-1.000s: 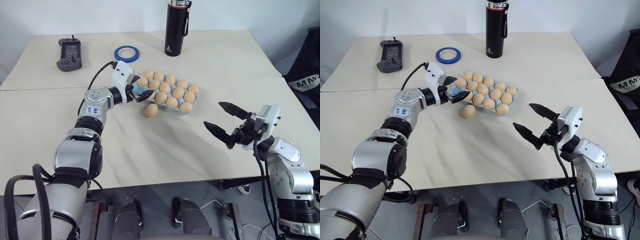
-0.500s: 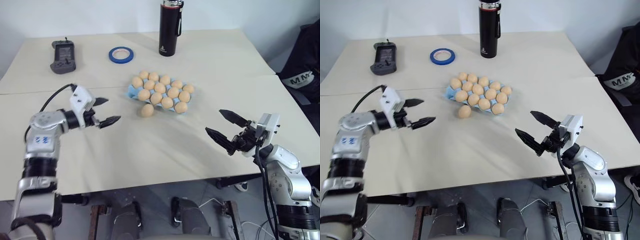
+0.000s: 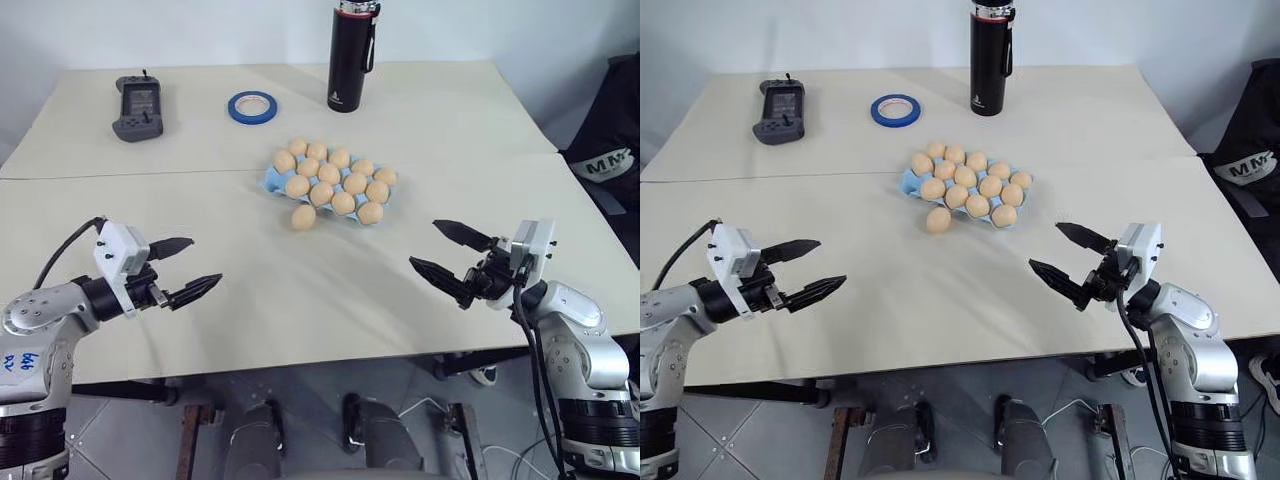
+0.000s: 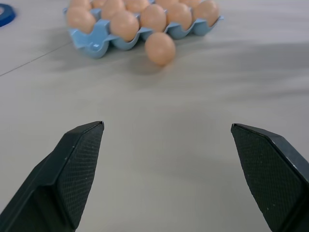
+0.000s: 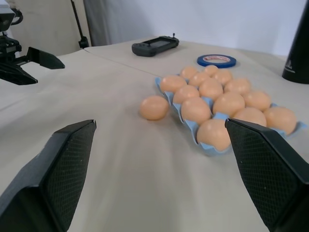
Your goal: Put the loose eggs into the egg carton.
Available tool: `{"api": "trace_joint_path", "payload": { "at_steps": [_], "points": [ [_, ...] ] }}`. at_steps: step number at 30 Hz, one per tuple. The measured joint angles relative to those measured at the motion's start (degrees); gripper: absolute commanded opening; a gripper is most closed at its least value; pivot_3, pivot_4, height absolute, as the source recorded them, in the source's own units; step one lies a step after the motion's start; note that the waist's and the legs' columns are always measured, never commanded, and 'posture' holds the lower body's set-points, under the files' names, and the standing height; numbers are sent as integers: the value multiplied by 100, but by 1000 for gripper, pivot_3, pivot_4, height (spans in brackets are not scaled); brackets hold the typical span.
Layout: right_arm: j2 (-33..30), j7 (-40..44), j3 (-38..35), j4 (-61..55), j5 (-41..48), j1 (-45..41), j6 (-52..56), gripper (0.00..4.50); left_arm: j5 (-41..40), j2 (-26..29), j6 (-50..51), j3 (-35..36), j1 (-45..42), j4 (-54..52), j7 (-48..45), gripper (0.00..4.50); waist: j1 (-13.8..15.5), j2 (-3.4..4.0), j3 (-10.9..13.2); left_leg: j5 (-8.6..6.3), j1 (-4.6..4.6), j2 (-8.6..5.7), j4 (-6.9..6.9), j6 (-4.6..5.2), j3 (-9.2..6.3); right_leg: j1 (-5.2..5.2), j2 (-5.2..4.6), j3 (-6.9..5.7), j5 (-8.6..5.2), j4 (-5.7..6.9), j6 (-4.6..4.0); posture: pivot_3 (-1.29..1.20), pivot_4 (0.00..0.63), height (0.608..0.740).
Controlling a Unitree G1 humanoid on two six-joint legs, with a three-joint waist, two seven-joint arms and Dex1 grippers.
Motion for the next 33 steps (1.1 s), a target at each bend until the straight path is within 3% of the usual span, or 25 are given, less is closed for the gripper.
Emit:
{"api": "trace_joint_path", "payload": {
  "at_steps": [1, 4, 10, 18, 32, 33],
  "points": [
    [-1, 0, 2, 0, -7, -3, 6, 4500, 2, -78, -20, -119, -177, 24, 21, 4489, 12, 0, 0, 3, -3, -2, 2, -3, 7, -11, 0, 0, 26, 15, 45, 0, 150, 740],
    [-5, -3, 4, -4, -20, -9, 23, 4500, 132, -481, -194, -647, -929, 399, 179, 4489, 49, 3, -2, 8, -9, -4, 8, -9, 21, -36, 0, 0, 27, 53, 48, 0, 150, 740],
    [0, -25, 8, -19, -39, 18, 32, 4500, 860, -1653, -813, -1733, -2474, 2201, 649, 4489, 107, 3, -2, 18, -8, -8, 45, -2, 16, -40, 3, 10, 27, 78, 47, 0, 150, 740],
    [2, -114, -16, -124, -46, 198, 24, 4500, 1707, -2578, -1965, -2112, -3775, 4917, 1403, 4489, 119, 2, -2, 29, -14, -61, 54, 18, -64, -40, -2, 18, 31, 84, 45, 0, 150, 740],
    [1, -271, -34, -263, -60, 358, 22, 4500, 1964, -2906, -2435, -2036, -4525, 6495, 1978, 4489, 132, 2, -1, 37, -15, -60, 53, 33, -66, -41, 0, 16, 31, 84, 45, 0, 150, 740],
    [1, -276, -34, -263, -67, 358, 22, 4500, 1964, -2908, -2442, -2031, -4540, 6512, 1971, 4094, 133, 2, -1, 37, -15, -61, 53, 33, -66, -41, 0, 16, 31, 84, 45, 0, 150, 740]
  ]
}}
